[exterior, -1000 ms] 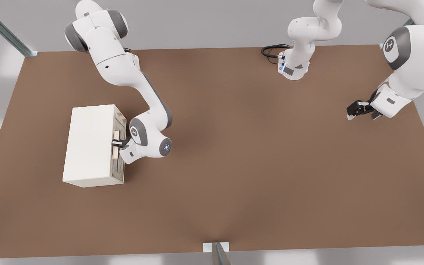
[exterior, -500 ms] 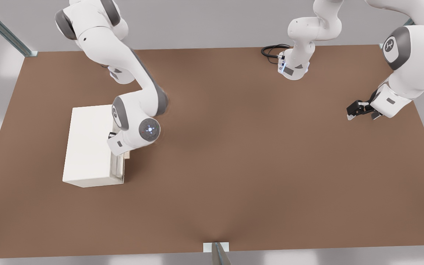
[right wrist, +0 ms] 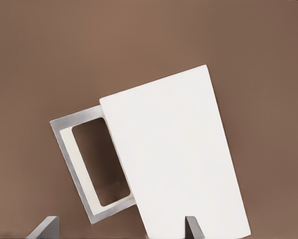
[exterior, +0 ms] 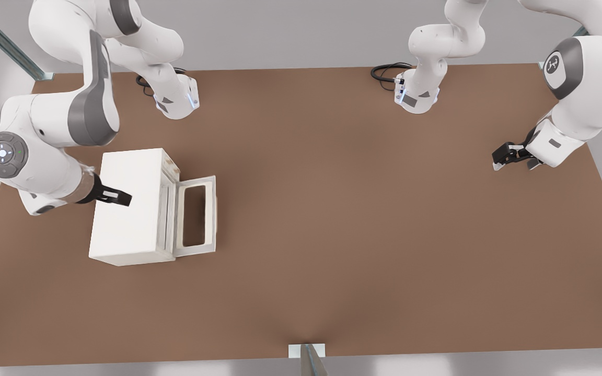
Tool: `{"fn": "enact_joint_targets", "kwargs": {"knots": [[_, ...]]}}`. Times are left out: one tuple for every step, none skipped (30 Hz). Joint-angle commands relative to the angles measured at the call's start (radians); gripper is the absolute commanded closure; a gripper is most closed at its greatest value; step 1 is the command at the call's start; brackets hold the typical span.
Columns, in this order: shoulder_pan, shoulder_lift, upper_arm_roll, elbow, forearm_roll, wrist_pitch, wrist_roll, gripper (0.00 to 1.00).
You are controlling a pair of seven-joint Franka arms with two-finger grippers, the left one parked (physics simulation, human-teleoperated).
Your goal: Keep left arm still and open the oven door with right arm
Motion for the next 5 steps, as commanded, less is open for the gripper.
{"fn": "enact_joint_targets", "kwargs": {"knots": [[-0.001, -0.001, 0.000, 0.001, 0.019, -0.002, -0.273, 0.00], [-0.001, -0.001, 0.000, 0.001, 0.017, -0.002, -0.267, 0.00], [-0.001, -0.001, 0.000, 0.001, 0.019, -0.002, -0.267, 0.00], [-0.001, -0.001, 0.000, 0.000, 0.017, -0.002, -0.267, 0.00], [-0.001, -0.001, 0.000, 0.000, 0.017, -0.004, -0.267, 0.00]]}}
